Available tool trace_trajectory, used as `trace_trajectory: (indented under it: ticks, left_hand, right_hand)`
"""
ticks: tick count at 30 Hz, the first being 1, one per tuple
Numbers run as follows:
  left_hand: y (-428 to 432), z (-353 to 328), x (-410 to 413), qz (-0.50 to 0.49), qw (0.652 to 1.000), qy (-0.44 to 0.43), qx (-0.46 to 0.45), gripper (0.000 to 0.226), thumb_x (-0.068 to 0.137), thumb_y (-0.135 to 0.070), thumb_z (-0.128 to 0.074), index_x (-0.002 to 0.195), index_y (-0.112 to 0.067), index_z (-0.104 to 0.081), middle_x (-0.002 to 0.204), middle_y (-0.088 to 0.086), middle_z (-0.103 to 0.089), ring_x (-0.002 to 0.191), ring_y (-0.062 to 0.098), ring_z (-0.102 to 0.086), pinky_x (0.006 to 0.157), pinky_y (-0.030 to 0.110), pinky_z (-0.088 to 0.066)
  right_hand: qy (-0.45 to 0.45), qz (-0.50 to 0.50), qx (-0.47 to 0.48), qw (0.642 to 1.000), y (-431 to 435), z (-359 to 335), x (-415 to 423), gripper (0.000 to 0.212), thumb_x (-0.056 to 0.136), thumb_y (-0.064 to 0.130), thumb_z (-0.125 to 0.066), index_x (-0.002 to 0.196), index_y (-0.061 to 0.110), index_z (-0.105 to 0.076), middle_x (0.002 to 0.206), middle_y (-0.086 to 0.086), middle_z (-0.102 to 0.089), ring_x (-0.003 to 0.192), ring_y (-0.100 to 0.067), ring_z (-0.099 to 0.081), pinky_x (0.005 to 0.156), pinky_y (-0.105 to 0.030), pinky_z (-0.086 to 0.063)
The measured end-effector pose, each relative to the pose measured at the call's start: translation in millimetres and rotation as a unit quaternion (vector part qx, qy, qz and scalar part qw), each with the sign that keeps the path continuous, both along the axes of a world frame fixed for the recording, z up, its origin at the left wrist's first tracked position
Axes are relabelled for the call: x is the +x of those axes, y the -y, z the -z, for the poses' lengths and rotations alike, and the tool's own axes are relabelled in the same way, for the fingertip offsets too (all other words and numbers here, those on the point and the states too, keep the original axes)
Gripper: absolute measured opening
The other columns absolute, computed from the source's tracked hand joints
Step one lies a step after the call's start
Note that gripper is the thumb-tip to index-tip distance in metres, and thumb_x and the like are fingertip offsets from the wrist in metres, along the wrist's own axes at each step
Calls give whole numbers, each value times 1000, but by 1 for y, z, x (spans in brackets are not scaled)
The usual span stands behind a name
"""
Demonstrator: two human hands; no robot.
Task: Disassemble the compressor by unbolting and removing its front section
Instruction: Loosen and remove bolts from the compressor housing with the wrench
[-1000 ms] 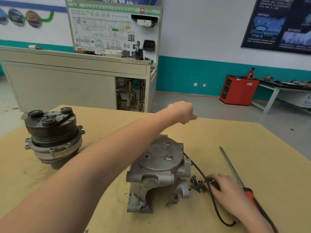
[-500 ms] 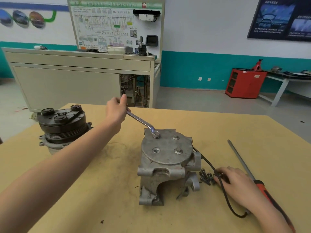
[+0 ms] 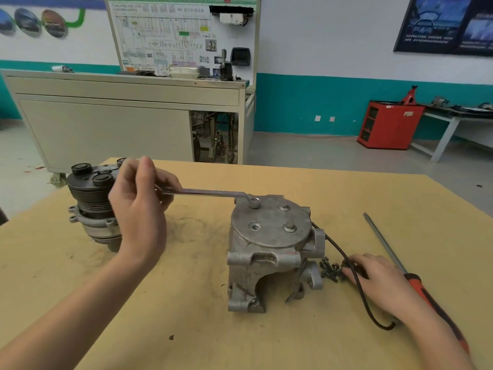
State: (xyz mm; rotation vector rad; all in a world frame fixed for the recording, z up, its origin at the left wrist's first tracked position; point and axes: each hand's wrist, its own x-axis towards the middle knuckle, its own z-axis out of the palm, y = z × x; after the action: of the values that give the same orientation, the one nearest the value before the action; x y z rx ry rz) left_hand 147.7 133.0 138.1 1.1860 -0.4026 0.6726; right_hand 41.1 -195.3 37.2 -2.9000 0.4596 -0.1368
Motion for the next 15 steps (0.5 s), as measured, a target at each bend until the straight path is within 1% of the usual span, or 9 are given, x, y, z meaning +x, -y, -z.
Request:
trace_trajectory:
  ticks: [2,3,5,6,8,10,12,14,15]
  left_hand:
    - [2,2,-34,-5,986,123,108,37,98,-26,-39,65,-35,-52,57,-7,-60,48,5,-45,48,19,-35]
    - [7,4,-50,-5,963,194,189,38,100,-26,-38,65,-32,-52,58,-7,-58,49,9,-46,48,24,-37]
    - [20,9,-74,-1,879,327,347,43,104,-29,-35,66,-18,-50,55,0,-53,49,18,-42,45,29,-35]
    - [28,8,-82,-4,843,361,399,42,104,-30,-33,67,-15,-47,54,2,-49,49,20,-37,45,28,-31]
    - [45,-1,-88,-7,804,387,451,44,103,-29,-32,64,-14,-45,53,2,-44,52,17,-30,46,25,-25]
    - [62,-11,-90,-4,773,397,494,45,101,-31,-39,59,-15,-48,51,0,-46,51,16,-32,42,24,-24]
    - [81,-18,-92,10,734,393,554,39,95,-36,-43,61,-17,-49,51,-3,-49,48,18,-44,42,21,-23]
    - [104,-26,-89,34,689,370,622,39,98,-41,-39,68,-18,-44,54,-5,-41,50,23,-49,45,22,-24]
    - [117,-30,-85,42,666,356,655,40,100,-45,-37,71,-18,-41,55,-6,-36,51,25,-46,46,25,-25]
  right_hand:
    - [-1,0,-3,1000,-1,0,0,31,96,42,-44,122,30,-54,115,9,-59,110,-13,-48,91,-32,-41]
    - [-1,-1,-3,1000,-1,0,0,31,96,42,-44,123,29,-54,115,9,-58,110,-13,-48,91,-32,-41]
    - [-6,2,1,1000,-2,-2,-1,31,96,42,-43,123,29,-53,115,8,-58,111,-13,-47,92,-32,-41]
    - [-6,2,5,1000,-2,-2,-1,31,96,42,-43,122,29,-54,115,8,-58,111,-13,-47,93,-33,-41]
    - [-8,-3,10,1000,-2,-3,-2,30,96,41,-44,122,29,-54,116,8,-58,111,-14,-48,93,-34,-41]
    - [-11,-8,16,1000,-2,-2,-1,22,96,36,-44,115,31,-54,110,9,-58,108,-15,-48,89,-32,-41]
    - [-14,-8,21,1000,-3,-5,-1,11,95,31,-41,87,37,-46,87,16,-49,90,-12,-46,74,-28,-37]
    - [-5,-8,44,999,-5,-6,-1,27,93,29,-41,71,39,-31,71,16,-38,74,-9,-41,65,-27,-31]
    - [16,-13,57,998,-5,-5,-2,27,94,28,-43,72,41,-32,72,16,-40,74,-9,-43,65,-28,-34]
